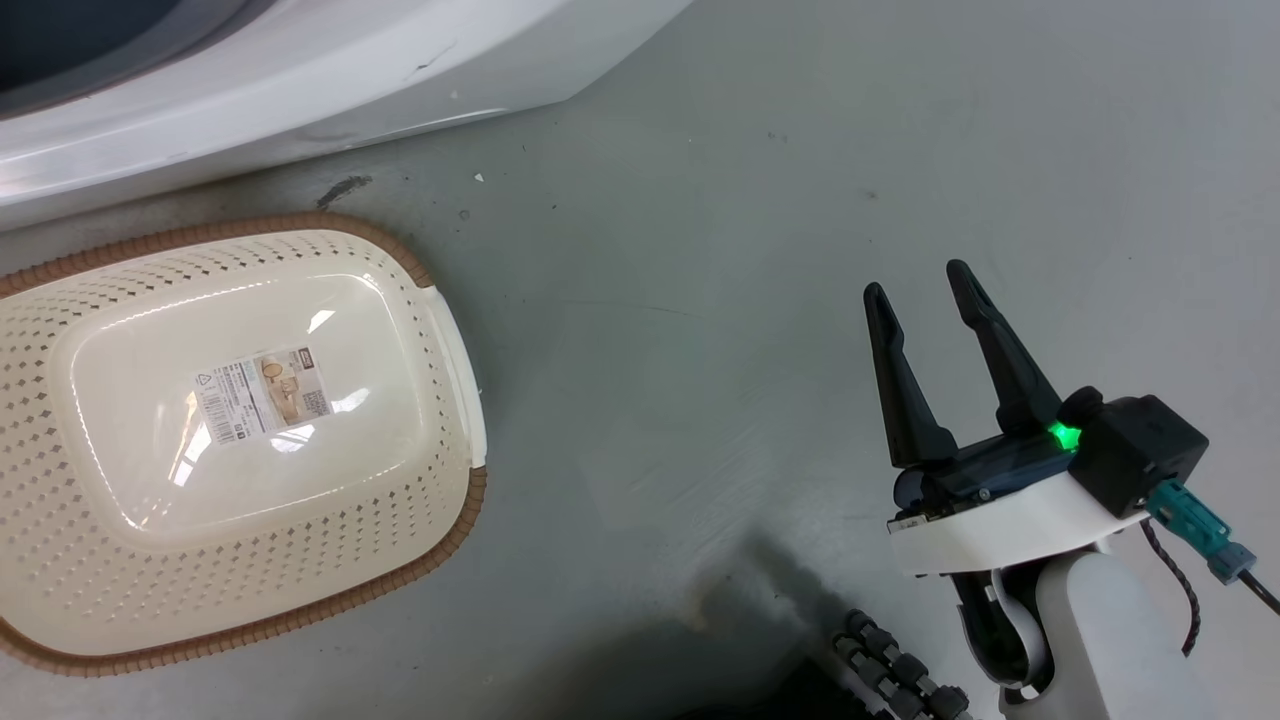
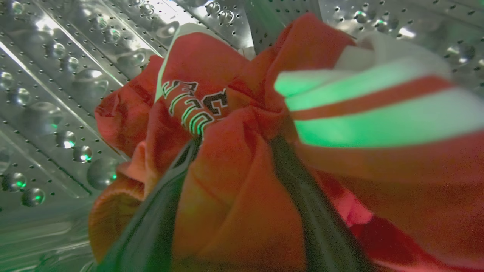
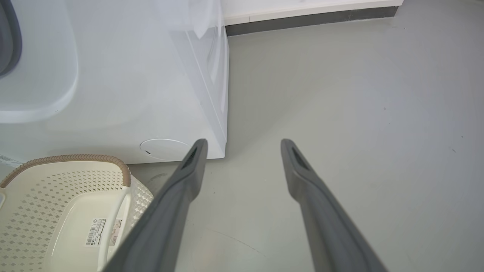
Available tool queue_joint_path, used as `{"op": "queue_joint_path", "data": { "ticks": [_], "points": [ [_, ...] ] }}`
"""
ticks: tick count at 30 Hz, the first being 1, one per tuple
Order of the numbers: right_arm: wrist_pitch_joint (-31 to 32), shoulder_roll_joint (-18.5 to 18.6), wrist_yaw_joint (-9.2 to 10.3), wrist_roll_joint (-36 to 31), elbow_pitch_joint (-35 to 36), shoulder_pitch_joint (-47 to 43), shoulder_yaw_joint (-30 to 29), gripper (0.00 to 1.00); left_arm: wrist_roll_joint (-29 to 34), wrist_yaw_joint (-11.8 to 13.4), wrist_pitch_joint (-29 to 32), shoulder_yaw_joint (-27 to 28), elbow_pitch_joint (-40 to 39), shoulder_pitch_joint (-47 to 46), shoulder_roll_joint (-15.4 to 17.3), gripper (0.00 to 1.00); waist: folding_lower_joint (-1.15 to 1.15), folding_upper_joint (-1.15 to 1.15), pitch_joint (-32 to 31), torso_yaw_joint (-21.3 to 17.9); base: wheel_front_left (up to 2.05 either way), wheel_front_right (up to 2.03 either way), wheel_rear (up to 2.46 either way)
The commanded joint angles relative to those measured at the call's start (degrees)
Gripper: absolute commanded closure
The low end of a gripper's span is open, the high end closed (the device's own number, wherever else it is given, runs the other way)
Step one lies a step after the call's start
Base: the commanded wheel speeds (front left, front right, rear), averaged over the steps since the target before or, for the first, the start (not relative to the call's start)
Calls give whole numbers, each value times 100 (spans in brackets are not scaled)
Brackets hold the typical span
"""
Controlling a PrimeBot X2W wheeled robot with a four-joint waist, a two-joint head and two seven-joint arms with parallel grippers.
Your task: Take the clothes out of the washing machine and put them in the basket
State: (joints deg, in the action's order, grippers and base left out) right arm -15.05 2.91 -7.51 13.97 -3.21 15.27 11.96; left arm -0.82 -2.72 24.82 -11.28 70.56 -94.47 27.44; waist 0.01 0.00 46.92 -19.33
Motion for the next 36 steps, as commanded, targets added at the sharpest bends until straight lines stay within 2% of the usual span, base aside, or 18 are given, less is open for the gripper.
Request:
{"op": "queue_joint_path", "data": {
  "ticks": [1, 2, 5, 9, 17, 25, 33, 36],
  "points": [
    [-16, -5, 4, 22, 39, 80, 11, 0, -38, 17, 30, 1, 5, 82, 16, 87, -1, 0, 6, -4, 0, 0, 0],
    [-17, -5, 4, 29, 42, 89, 14, 0, -45, 28, 45, -2, -16, 111, 22, 100, -1, 0, 5, -6, 0, 0, 0],
    [-17, -5, 4, 54, 44, 109, 14, 0, -84, 114, -82, -8, -150, 180, 43, 100, -1, 0, -4, -8, 0, 0, 0],
    [-17, -5, 4, 66, 3, 119, -20, 0, -83, 273, -585, -22, -472, 324, 78, 100, -1, 0, -86, 15, 0, 0, 0],
    [-16, -4, 4, 28, -126, 103, -193, 0, -407, 618, -2060, 207, -1009, 1063, -78, 100, -1, 0, -518, 155, 0, 0, 0],
    [-15, -3, 4, -11, -437, -164, -341, 0, -764, 698, -3556, 440, -1027, 2064, -291, 100, -1, 0, -1319, 332, 0, 0, 0],
    [50, -3, 4, -108, -752, -473, -466, 0, -1070, 708, -3995, 637, -1164, 3021, -544, 100, -1, 0, -2178, 543, 0, 0, 0],
    [107, -3, 4, -130, -749, -583, -528, 0, -1119, 719, -4010, 740, -1640, 3396, -605, 100, -1, 0, -2461, 619, 0, 0, 0]
  ]
}}
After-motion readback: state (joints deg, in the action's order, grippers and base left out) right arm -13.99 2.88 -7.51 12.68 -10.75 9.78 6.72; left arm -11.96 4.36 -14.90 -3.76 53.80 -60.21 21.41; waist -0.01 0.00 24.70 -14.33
